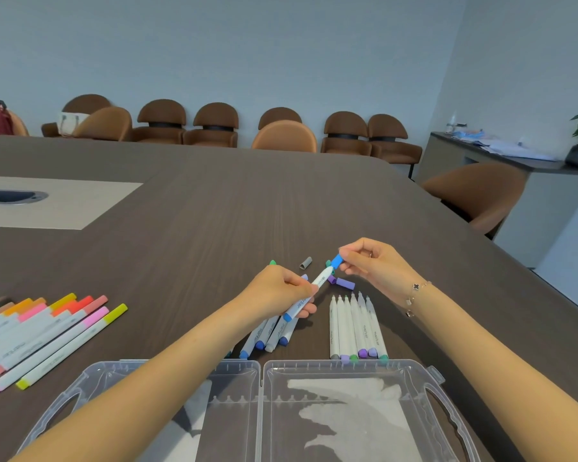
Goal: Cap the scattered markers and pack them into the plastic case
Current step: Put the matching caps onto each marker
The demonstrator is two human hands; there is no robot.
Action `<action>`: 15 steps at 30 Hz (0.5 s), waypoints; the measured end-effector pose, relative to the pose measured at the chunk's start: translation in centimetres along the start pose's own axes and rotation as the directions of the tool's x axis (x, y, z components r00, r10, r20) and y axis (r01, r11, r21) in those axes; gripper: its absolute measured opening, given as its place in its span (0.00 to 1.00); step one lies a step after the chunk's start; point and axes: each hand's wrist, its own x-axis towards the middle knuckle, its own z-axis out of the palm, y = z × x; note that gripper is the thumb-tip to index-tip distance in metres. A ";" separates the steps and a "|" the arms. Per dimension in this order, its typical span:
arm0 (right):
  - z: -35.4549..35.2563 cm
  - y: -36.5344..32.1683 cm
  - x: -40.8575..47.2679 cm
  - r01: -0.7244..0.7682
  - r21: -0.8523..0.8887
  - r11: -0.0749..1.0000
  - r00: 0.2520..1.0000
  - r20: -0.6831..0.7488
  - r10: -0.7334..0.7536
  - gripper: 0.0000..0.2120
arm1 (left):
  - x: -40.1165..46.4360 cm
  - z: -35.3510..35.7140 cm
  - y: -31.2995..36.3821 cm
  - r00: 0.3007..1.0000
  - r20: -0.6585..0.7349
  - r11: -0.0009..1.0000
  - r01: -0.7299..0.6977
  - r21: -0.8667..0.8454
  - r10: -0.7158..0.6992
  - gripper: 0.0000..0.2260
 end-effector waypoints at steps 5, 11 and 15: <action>0.6 0.1 -0.2 -0.021 0.010 1.000 0.999 0.044 0.020 0.04 | 0.1 0.4 -0.3 1.000 0.008 1.000 0.002 -0.013 -0.001 0.11; 0.9 0.9 -0.1 -0.045 0.030 0.999 0.999 0.010 0.045 0.05 | 0.4 1.1 -0.3 1.000 -0.017 1.000 0.022 -0.011 -0.022 0.12; 0.5 1.4 0.1 -0.056 0.006 0.998 0.998 0.028 0.056 0.05 | 0.6 1.5 -0.2 0.997 0.009 0.997 0.077 -0.018 -0.077 0.11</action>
